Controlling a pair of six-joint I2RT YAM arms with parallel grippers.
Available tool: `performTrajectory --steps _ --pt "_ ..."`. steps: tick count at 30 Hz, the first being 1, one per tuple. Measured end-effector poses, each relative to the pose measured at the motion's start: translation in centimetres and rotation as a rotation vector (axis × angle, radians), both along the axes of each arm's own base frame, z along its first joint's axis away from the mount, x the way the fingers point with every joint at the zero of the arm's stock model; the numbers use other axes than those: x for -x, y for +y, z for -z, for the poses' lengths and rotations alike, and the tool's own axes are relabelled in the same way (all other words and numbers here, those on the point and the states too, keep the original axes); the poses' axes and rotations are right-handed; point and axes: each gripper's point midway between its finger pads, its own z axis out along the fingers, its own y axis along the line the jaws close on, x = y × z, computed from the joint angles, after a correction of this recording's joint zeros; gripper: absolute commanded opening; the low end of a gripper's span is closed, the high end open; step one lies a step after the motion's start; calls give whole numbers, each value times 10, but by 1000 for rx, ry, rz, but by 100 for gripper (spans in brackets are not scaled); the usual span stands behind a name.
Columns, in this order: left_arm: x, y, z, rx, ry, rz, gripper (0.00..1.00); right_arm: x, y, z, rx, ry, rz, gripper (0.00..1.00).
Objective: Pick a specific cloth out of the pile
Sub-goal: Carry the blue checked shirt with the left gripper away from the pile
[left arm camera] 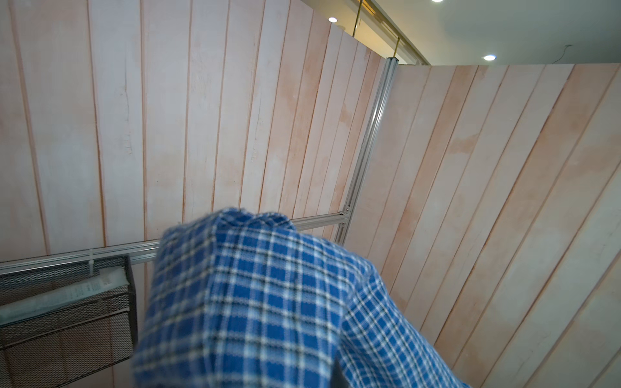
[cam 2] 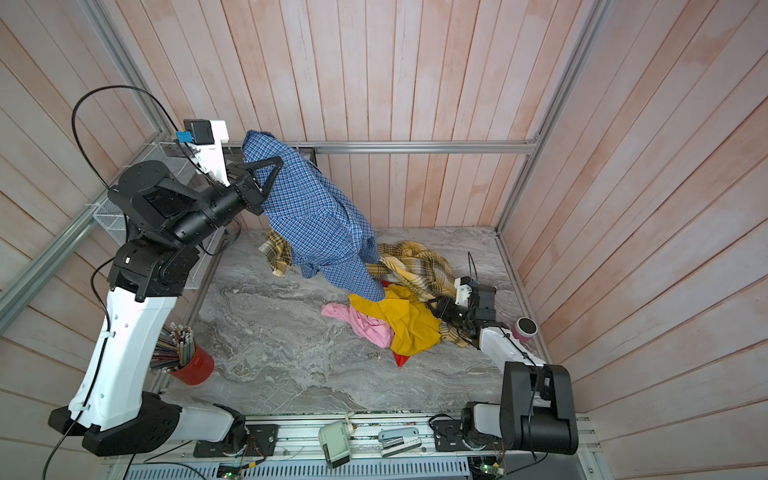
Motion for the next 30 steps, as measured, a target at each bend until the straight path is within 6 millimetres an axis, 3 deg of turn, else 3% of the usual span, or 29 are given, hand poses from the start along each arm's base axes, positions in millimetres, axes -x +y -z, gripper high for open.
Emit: performTrajectory --steps 9,13,18,23,27,30 --pt "9 46 -42 -2 -102 -144 0 -1 -4 0 0 2 11 59" --pt "5 62 -48 -9 -121 -202 0 -1 -5 2 0 9 14 59" --pt "-17 82 -37 -24 -87 -272 0 -1 -5 2 0 9 14 59" --pt "-52 111 -12 -51 -14 -374 0 -1 -6 2 -1 9 17 59" --pt "-79 157 2 -38 36 -487 0 -1 -9 3 0 9 25 59" --pt "-88 193 -14 16 11 -557 0 -1 -9 3 -1 10 27 59"
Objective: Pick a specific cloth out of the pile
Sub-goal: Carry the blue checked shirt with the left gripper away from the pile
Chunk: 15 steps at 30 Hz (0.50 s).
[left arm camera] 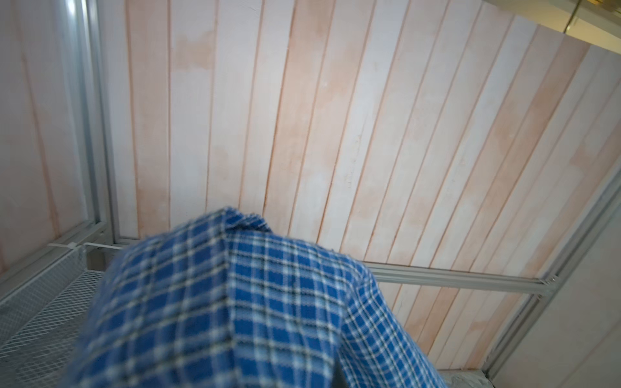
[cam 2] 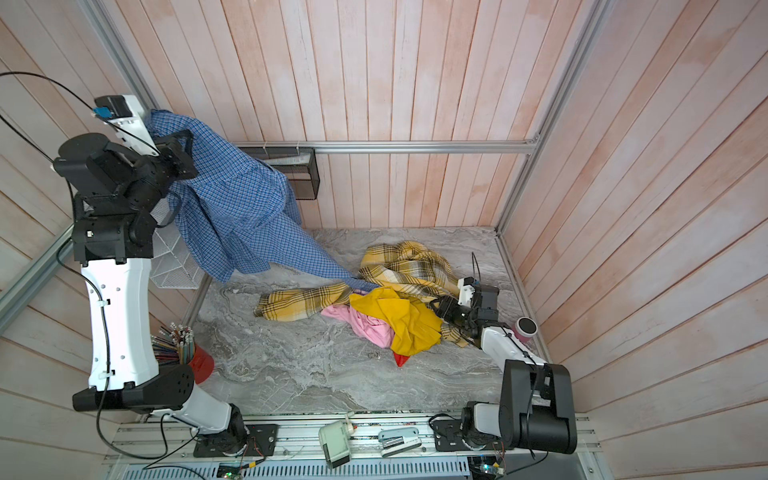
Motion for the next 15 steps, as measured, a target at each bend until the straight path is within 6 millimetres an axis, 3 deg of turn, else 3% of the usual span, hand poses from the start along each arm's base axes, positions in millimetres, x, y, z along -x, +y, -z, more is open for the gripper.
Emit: performTrajectory --steps 3,8,11,15 --pt "8 13 -38 25 -120 -22 0 0 0 0 0 2 0 59" --pt "38 1 -86 49 -293 41 0 2 0 2 1 10 -2 59" --pt "40 -5 -95 66 -335 87 0 3 0 3 1 17 -1 59" --pt "12 -11 -78 89 -297 159 0 3 0 3 1 20 0 58"
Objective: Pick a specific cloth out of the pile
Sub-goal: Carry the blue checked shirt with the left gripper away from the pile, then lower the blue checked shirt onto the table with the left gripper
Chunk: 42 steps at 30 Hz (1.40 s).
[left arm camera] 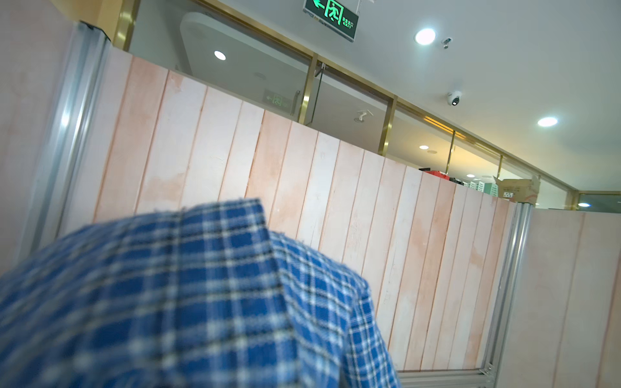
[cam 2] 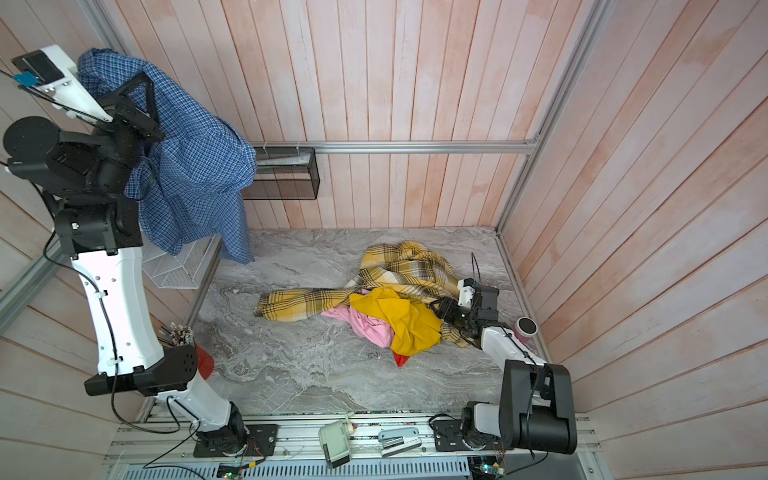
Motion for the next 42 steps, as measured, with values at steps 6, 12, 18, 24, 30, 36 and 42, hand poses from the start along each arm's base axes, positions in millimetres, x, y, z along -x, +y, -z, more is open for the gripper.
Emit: performTrajectory --steps 6,12,18,24,30,36,42 --pt "-86 9 98 19 246 24 0 0 0 0 0 1 0 58" --pt "-161 32 208 -5 477 -64 0 1 0 -4 2 -7 -1 58" --pt "-184 53 296 -57 649 -192 0 2 0 -9 3 -21 -2 58" --pt "-172 45 424 -105 924 -241 0 2 0 -13 6 -33 -4 61" --pt "-101 -13 539 -143 1185 -170 0 4 5 -30 -12 -90 -33 69" --pt "-88 -9 560 -91 1250 -185 56 4 10 -68 -18 -203 -65 78" --pt "-87 -6 558 -82 1269 -191 75 3 6 -111 27 -309 -57 79"
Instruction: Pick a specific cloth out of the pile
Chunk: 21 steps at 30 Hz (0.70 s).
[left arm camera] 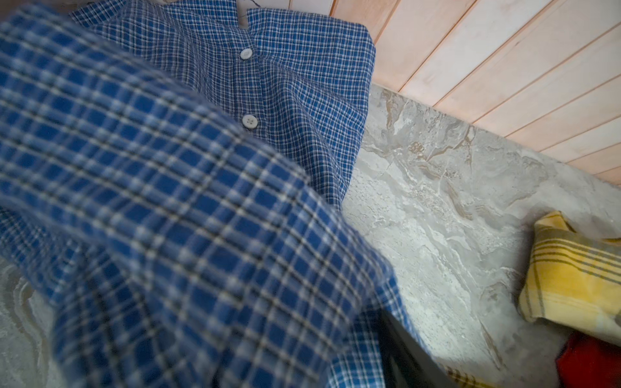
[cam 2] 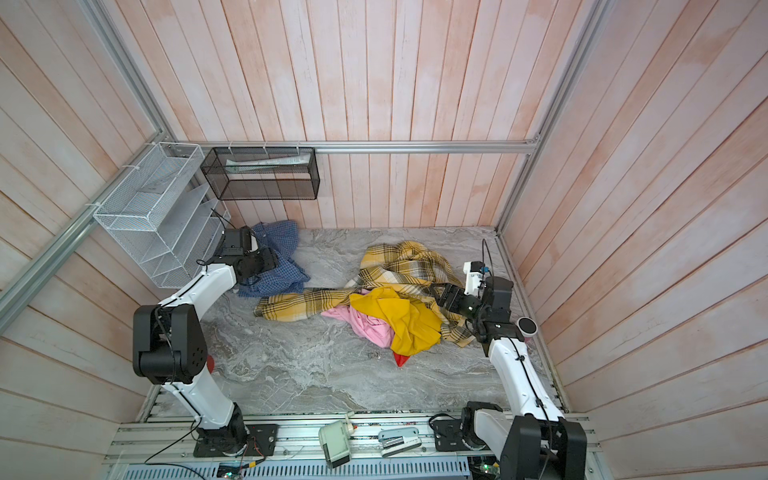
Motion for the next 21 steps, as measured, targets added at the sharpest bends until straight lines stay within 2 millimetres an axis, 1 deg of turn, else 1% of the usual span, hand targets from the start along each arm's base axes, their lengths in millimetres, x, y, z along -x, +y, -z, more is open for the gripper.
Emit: performTrajectory --steps 1,2,4,7,8,9,11,12,14,16,17,19,21 --pt "1 0 0 1 2 0 78 0 -2 -5 15 -10 8 79" --pt "2 1 -2 2 2 1 83 0 -2 -13 38 -26 13 79" --pt "4 3 -5 14 -1 -7 84 1 4 -30 83 -66 5 78" --pt "9 13 -14 49 -17 -28 84 5 38 -64 160 -174 -74 78" --pt "13 18 -16 61 -22 -41 84 8 55 -75 187 -216 -117 78" --pt "17 24 -18 78 -27 -55 84 12 77 -84 214 -258 -173 79" --pt "24 33 -19 98 -34 -78 84 18 124 -97 266 -328 -290 79" --pt "28 37 -19 106 -33 -90 84 20 150 -99 293 -355 -353 79" --pt "31 40 -18 114 -33 -99 84 19 200 -93 360 -385 -467 75" --pt "31 41 -18 124 -36 -102 84 10 254 -74 451 -397 -571 65" --pt "31 41 -18 129 -37 -101 84 5 277 -62 492 -399 -614 63" --pt "30 42 -20 147 -45 -104 84 -1 324 -30 587 -396 -710 62" --pt "29 45 -22 164 -54 -109 84 -2 358 5 665 -389 -791 62"
